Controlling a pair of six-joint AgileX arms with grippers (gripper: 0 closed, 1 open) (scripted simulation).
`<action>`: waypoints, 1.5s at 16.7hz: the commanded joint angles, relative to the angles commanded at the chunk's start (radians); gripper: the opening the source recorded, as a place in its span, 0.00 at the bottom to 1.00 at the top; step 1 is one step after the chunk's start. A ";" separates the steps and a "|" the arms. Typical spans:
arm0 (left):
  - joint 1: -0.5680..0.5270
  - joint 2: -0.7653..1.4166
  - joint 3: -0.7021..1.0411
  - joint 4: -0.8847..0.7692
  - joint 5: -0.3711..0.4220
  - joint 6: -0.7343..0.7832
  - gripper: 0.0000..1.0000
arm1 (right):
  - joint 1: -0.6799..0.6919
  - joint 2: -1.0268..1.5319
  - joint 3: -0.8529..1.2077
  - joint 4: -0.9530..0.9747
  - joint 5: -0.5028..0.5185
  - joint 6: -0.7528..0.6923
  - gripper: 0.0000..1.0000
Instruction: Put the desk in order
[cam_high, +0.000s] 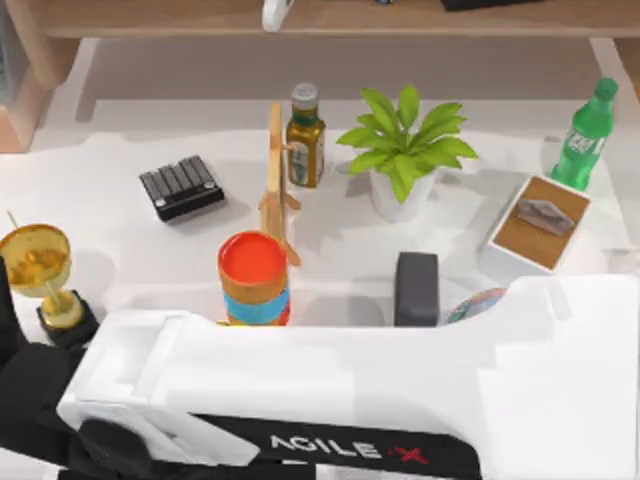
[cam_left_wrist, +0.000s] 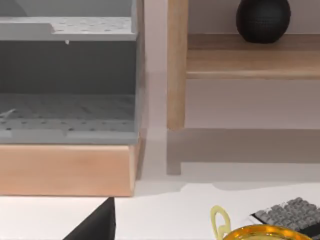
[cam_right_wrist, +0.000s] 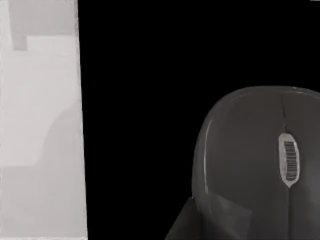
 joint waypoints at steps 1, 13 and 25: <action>0.000 0.000 0.000 0.000 0.000 0.000 1.00 | -0.003 -0.003 0.001 -0.001 -0.001 0.001 0.00; 0.000 0.000 0.000 0.000 0.000 0.000 1.00 | -0.004 -0.035 0.027 0.002 0.003 0.004 0.00; 0.000 0.000 0.000 0.000 0.000 0.000 1.00 | -0.003 -0.064 0.049 0.021 0.006 0.005 0.00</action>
